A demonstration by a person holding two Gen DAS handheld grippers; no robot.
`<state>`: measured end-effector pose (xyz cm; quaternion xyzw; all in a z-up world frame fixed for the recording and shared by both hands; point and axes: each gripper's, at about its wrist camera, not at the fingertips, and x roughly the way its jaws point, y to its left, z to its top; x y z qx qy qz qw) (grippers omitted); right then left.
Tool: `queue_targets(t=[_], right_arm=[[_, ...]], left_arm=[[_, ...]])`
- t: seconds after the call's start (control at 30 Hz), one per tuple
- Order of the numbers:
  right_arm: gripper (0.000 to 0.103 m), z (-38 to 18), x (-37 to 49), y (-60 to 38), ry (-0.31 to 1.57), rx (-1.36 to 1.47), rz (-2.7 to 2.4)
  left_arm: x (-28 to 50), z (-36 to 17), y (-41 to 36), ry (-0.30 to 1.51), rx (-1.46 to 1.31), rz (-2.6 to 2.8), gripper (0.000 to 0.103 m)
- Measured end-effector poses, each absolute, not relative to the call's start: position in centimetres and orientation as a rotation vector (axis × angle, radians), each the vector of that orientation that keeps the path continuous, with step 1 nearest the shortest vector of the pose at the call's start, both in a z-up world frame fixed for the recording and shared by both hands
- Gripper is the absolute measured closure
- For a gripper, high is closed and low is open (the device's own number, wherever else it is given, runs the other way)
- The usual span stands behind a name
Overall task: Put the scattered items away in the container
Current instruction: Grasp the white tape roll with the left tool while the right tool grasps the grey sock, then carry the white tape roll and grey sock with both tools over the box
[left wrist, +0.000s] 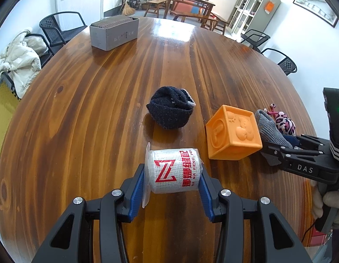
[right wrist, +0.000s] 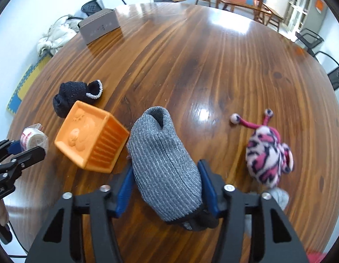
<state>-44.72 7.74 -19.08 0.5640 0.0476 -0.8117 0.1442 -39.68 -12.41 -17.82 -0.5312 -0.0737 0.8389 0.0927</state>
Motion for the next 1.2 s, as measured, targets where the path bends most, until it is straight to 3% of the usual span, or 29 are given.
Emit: queue_targets(t=[0.57,0.8,1.2], right_arm=[[0.049,-14.3,-32.3,14.7,-0.178,1.584,-2.455],[0.049,-12.3,-27.0,20.4,-0.233,1.563,-2.513],[0.049,-9.0,-16.7,38.7,-0.508,1.564,-2.817]], left_arm=[[-33.0,-13.4,-6.3,-0.137,-1.472,2.499,0.056],[-29.6,-12.0,1.5,-0.094,-1.438,2.42,0.056],[-23.2,-9.3,19.1,0.118,-1.277,2.185,0.056]])
